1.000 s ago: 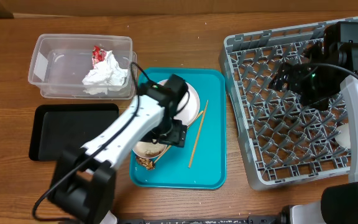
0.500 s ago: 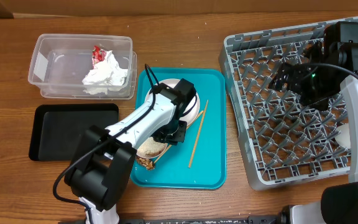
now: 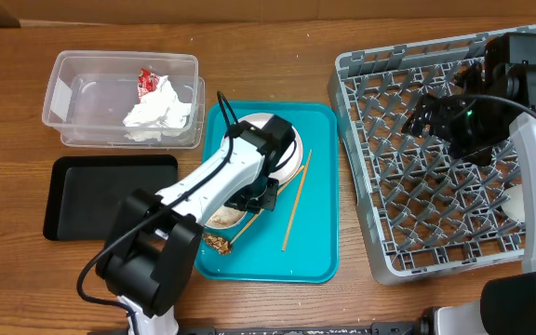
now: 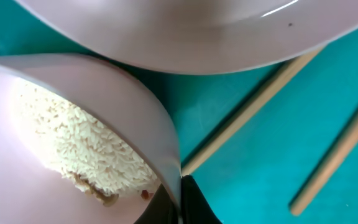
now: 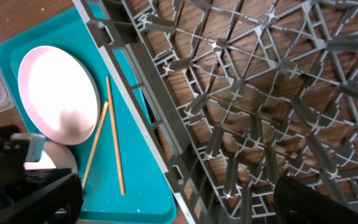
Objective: Sort waste into correct bins and load items into the dishwasher
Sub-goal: 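Grasp the bowl of crumbs with left gripper and lift it, then tip the crumbs out onto the black tray with left gripper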
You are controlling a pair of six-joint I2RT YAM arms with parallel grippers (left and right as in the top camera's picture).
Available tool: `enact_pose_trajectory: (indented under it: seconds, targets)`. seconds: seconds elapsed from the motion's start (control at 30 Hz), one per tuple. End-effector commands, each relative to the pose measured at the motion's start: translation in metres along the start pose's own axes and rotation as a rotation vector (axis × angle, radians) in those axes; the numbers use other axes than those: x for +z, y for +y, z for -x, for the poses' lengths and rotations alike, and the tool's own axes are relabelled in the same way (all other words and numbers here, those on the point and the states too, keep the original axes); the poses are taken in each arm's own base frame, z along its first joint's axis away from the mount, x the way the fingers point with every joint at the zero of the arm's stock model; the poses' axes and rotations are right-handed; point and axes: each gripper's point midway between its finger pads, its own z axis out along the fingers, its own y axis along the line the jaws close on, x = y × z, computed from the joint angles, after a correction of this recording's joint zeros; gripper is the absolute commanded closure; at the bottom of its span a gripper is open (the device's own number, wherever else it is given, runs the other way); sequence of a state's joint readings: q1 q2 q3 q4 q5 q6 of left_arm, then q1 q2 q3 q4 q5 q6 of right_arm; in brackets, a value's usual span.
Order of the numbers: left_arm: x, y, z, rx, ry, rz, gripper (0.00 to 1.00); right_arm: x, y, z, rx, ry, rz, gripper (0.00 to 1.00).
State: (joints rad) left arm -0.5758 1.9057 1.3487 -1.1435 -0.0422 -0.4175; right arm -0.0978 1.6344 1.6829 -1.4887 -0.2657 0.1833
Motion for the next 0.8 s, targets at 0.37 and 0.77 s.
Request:
enact_pose_trajectory:
  seconds: [0.37,0.77]
  targets:
    - [-0.108,0.071,0.026,-0.114,-0.256,-0.363,0.96,-0.001,0.001,0.001,-0.009,-0.006,0.005,0.0]
    - [-0.114,0.162,0.03,-0.238,-0.446,-0.969,0.96,-0.001,0.001,0.001,-0.009,-0.006,0.005,0.0]
